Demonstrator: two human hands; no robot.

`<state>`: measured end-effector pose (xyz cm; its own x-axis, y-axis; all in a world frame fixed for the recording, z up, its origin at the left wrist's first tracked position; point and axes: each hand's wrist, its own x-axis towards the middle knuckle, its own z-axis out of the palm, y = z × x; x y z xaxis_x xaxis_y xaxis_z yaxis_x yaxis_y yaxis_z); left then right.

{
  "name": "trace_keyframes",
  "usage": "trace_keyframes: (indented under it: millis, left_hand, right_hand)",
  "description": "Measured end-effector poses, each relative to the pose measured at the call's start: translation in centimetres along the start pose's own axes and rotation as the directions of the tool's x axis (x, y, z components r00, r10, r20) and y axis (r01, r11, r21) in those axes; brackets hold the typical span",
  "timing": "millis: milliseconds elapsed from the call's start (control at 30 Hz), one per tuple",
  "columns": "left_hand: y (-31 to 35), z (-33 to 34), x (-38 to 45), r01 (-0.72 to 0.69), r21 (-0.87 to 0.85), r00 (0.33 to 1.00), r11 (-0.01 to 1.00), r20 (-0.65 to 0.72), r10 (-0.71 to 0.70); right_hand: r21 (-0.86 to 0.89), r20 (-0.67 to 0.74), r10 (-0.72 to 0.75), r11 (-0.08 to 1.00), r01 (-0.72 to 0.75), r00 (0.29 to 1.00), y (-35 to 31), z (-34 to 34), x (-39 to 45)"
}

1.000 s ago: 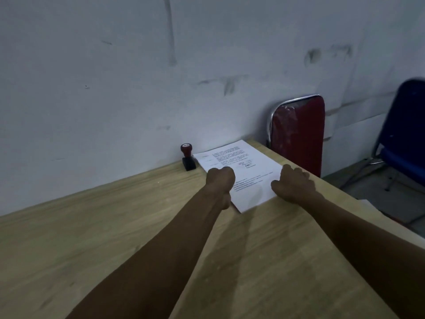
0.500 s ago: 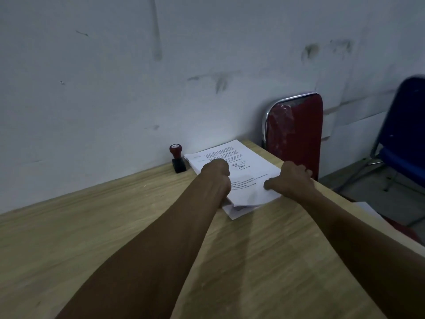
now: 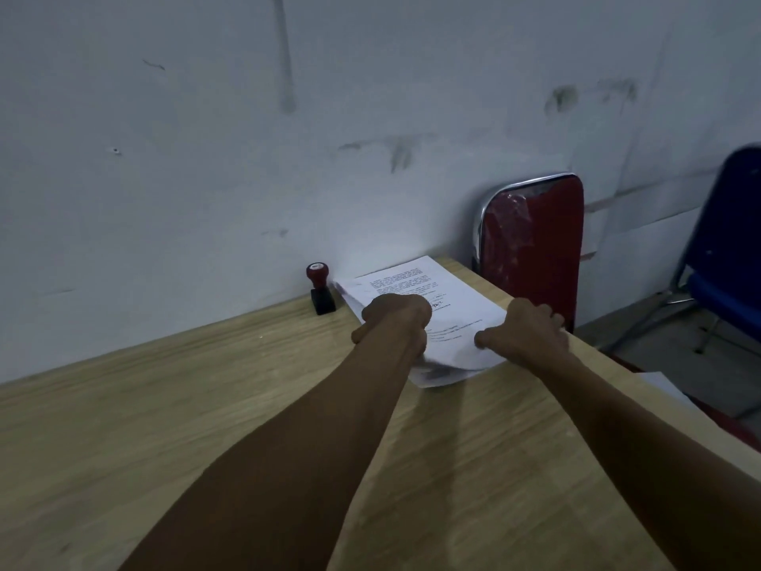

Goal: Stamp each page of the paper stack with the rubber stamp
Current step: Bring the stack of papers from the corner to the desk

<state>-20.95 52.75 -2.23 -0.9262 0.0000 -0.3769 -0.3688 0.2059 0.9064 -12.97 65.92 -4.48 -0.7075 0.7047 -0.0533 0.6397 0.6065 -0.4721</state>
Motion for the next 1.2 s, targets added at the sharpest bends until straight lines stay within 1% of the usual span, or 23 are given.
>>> trace_keyframes:
  millis: [100,200,267,300,400,433,500,567,633,700,800,867,933,967,1033,1067,1100,1133,1200]
  left_hand:
    - [0.7,-0.3,0.1,0.044,0.074,0.999,0.996,-0.016,-0.043]
    - [1.1,-0.7,0.7,0.073,-0.010,0.997,0.997,-0.008,-0.073]
    - [1.1,-0.8,0.1,0.044,-0.017,0.998,0.999,0.051,-0.043]
    - [1.0,-1.0,-0.2,0.056,-0.034,0.996,0.998,0.066,-0.054]
    - [0.2,-1.0,-0.1,0.118,-0.226,0.992,0.967,0.074,-0.104]
    - [-0.1,-0.8,0.3,0.110,-0.266,0.993,0.958,0.074,-0.094]
    - [-1.0,-0.1,2.0,0.085,-0.275,0.993,0.958,0.097,-0.060]
    - [-1.4,-0.1,2.5,0.020,-0.228,0.993,0.973,0.114,0.006]
    - [-1.1,-0.8,1.4,-0.105,-0.178,0.987,0.978,0.099,0.124]
    - [-1.1,-1.8,0.3,-0.198,-0.137,0.967,0.971,0.137,0.217]
    - [-1.0,-4.0,-1.7,-0.313,-0.147,0.923,0.938,0.187,0.337]
    - [-1.1,-6.0,-3.0,-0.409,-0.147,0.878,0.901,0.207,0.432]
    - [-1.5,-8.6,-4.1,-0.489,-0.139,0.827,0.861,0.238,0.509]
    - [-1.7,-9.8,-4.4,-0.511,-0.144,0.810,0.848,0.249,0.530]
    - [-2.0,-12.5,-5.3,-0.539,-0.150,0.786,0.829,0.263,0.559]
    - [-2.2,-14.0,-5.8,-0.555,-0.152,0.776,0.818,0.261,0.575]
    - [-2.4,-15.5,-6.3,-0.569,-0.162,0.766,0.806,0.252,0.591]
    - [-2.5,-17.1,-7.0,-0.579,-0.166,0.762,0.798,0.238,0.602]
    - [-2.6,-20.1,-8.1,-0.587,-0.171,0.761,0.791,0.218,0.611]
  right_hand:
    - [0.000,0.005,0.001,1.000,-0.001,1.000,0.0,-0.1,-0.1]
    - [0.009,0.000,0.005,1.000,-0.005,1.000,0.0,-0.1,-0.2]
    - [0.008,-0.011,0.011,1.000,-0.011,1.000,0.0,0.0,-0.3]
    - [0.006,-0.015,0.011,1.000,-0.011,1.000,0.0,0.0,-0.4]
    - [0.011,-0.023,0.010,1.000,-0.010,1.000,0.1,0.1,-0.7]
    - [0.014,-0.025,0.012,1.000,-0.012,1.000,0.1,0.1,-0.8]
    - [0.020,-0.038,0.023,1.000,-0.022,0.999,0.1,0.3,-1.0]
    - [0.022,-0.045,0.043,0.999,-0.042,0.998,0.0,0.3,-1.3]
    - [0.027,-0.034,0.055,0.998,-0.055,0.998,-0.1,0.4,-1.6]
    - [0.056,-0.013,0.076,0.996,-0.075,0.997,-0.1,0.2,-2.0]
    - [0.193,0.022,0.095,0.976,-0.097,0.995,-0.4,-0.4,-2.5]
    - [0.307,0.032,0.089,0.947,-0.095,0.996,-0.7,-0.8,-3.0]
    - [0.455,0.009,0.059,0.889,-0.057,0.998,-1.3,-1.8,-4.2]
    - [0.569,0.004,0.025,0.822,-0.023,1.000,-1.7,-2.3,-4.9]
    - [0.784,0.070,-0.062,0.621,-0.017,0.996,-2.9,-3.3,-5.9]
    - [0.854,0.098,-0.098,0.518,-0.034,0.990,-3.6,-3.8,-6.7]
    - [0.903,0.109,-0.128,0.427,-0.044,0.986,-4.4,-4.2,-7.4]
    - [0.932,0.104,-0.160,0.360,-0.040,0.982,-5.3,-4.6,-8.3]
    - [0.955,0.088,-0.221,0.295,-0.019,0.971,-7.0,-4.9,-10.0]
